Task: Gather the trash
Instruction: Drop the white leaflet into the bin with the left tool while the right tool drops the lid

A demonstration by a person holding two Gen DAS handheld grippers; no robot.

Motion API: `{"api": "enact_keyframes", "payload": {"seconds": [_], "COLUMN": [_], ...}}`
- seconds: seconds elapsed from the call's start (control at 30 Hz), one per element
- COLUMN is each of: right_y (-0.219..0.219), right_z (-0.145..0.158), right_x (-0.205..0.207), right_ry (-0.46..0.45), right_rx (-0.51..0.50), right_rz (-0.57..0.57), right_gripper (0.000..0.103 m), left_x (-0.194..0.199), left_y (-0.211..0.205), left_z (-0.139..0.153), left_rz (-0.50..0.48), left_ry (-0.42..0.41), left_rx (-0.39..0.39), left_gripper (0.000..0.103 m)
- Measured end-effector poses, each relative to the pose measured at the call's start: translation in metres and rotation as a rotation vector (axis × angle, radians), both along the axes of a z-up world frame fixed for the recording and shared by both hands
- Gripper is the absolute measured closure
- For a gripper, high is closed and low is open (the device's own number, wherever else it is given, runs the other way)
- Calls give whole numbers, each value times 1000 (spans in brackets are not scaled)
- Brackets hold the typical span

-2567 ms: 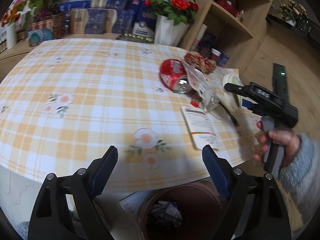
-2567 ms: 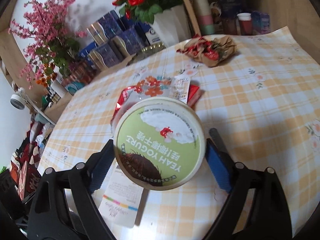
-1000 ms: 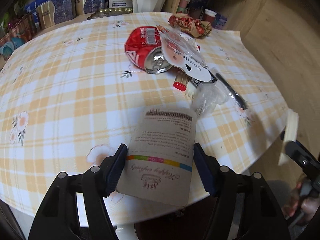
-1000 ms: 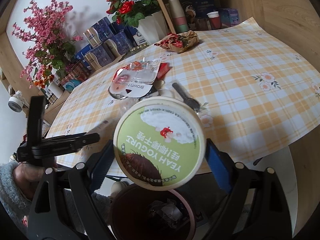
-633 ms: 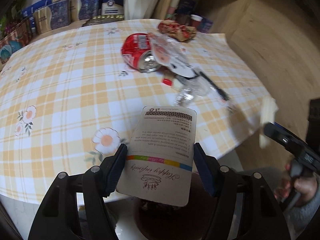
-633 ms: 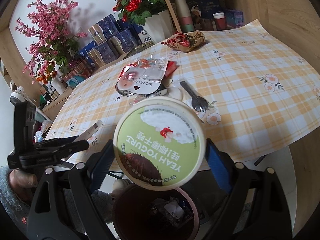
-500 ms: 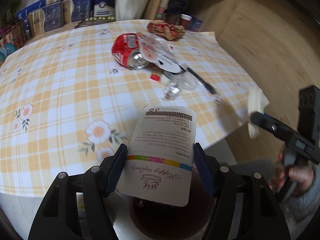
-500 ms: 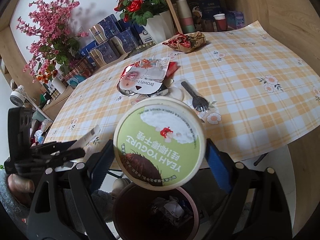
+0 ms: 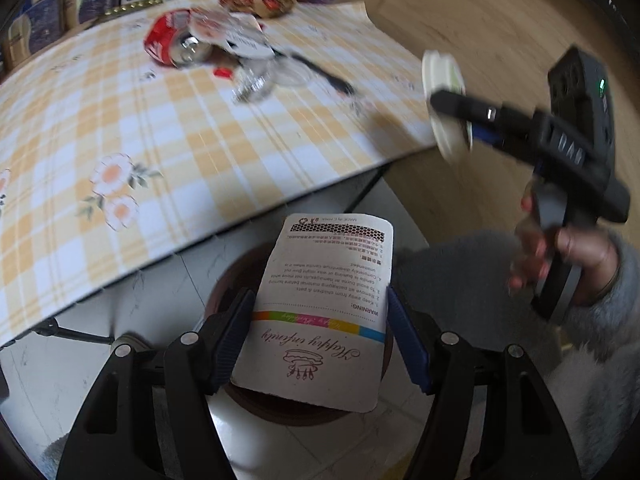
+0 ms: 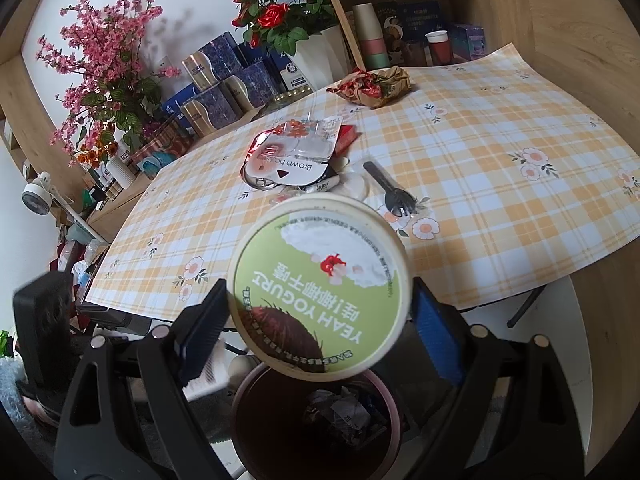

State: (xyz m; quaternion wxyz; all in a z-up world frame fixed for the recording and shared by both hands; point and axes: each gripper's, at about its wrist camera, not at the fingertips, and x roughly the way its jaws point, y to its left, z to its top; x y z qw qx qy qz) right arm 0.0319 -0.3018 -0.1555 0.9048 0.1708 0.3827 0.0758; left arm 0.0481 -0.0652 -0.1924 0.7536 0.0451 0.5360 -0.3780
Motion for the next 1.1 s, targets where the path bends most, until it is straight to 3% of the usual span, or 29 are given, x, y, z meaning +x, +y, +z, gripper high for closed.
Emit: {"api": "enact_keyframes", "payload": {"seconds": [0.2, 0.37, 0.43, 0.5, 0.87, 1.1], "right_y": [-1, -2, -2, -2, 23, 49], "right_z": [0, 0, -2, -3, -29, -53], "right_x": [-2, -9, -12, -14, -23, -26], "right_ry": [2, 10, 14, 18, 83, 149], "right_rx": [-1, -6, -8, -10, -48, -68], "right_rz": [-1, -3, -5, -7, 41, 106], "right_gripper": [16, 16, 16, 16, 16, 16], "left_x": [-5, 0, 2, 5, 4, -5], "left_y": [-16, -20, -19, -16, 39, 79], "left_z": [-23, -40, -44, -45, 1, 24], "left_rz": [-56, -32, -15, 7, 278, 525], "left_ry": [32, 67, 45, 29, -119, -200], "left_rx": [49, 63, 84, 74, -12, -44], "left_gripper": [36, 34, 31, 17, 14, 13]}}
